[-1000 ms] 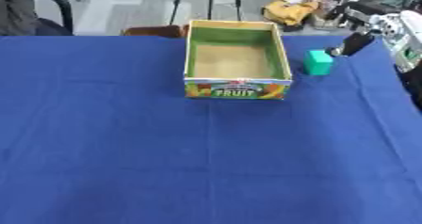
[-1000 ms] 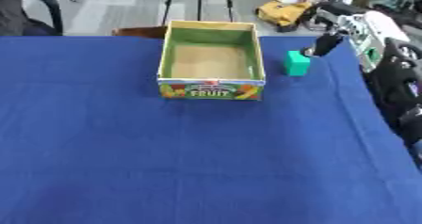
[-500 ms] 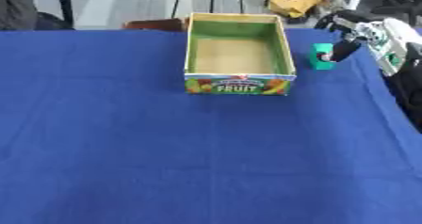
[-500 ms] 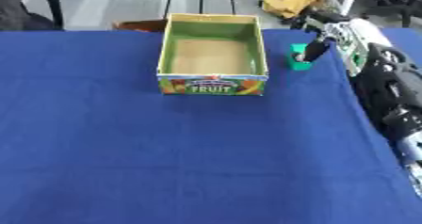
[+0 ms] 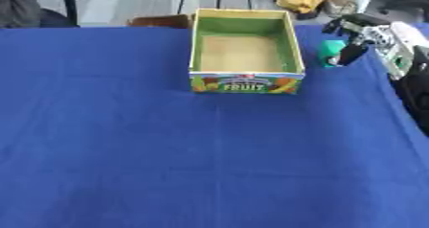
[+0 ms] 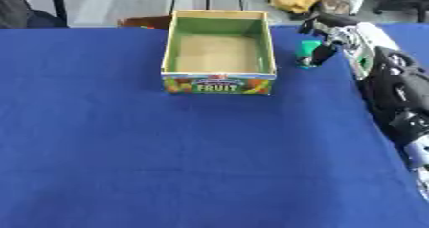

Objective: Pick up objects on the table and place them in the box.

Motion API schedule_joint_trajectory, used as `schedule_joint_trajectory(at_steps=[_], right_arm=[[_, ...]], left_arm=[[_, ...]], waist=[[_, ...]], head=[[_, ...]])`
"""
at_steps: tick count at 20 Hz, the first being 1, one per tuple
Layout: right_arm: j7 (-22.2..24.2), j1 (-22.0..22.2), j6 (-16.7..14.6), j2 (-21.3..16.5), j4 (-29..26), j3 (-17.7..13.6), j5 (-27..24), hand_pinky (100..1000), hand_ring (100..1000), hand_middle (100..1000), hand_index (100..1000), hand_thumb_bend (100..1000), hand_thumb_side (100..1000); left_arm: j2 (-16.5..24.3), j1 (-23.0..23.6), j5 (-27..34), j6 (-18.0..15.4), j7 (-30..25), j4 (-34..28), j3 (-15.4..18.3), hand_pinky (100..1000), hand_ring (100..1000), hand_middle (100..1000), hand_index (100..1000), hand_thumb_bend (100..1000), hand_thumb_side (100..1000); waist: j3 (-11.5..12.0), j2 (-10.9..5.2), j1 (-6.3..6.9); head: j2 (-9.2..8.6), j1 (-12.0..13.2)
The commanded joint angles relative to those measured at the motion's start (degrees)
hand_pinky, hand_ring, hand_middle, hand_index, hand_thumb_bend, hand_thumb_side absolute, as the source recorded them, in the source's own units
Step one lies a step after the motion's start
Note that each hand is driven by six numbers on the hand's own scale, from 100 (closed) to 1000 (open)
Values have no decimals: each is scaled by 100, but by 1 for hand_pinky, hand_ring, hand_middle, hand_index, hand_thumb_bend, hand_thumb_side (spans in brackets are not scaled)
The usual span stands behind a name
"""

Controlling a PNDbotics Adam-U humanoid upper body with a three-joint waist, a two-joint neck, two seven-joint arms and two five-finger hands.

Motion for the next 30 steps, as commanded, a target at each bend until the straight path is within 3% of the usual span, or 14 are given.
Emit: schedule_joint_trajectory(at_steps=[1,13,30], right_arm=[[-58,-61,37,-242,-30,-72,67,704,851,832,881,329,100],[-190,-19,111,-412,-79,-151,290,785,954,860,884,313,100],[-176,23,171,-434,35,-179,452,772,935,865,879,227,100]], left_arm=[[85,-28,8,-16,-10,-117,34,690,752,705,817,542,697],[51,-4,1,-20,-9,-108,48,690,753,705,818,542,698],[5,-1,15,-32,-49,-112,36,690,755,706,819,546,700]], waist=[[22,-75,22],[37,6,52],[202,127,81]], head=[[-23,-12],[-7,33],[0,42]])
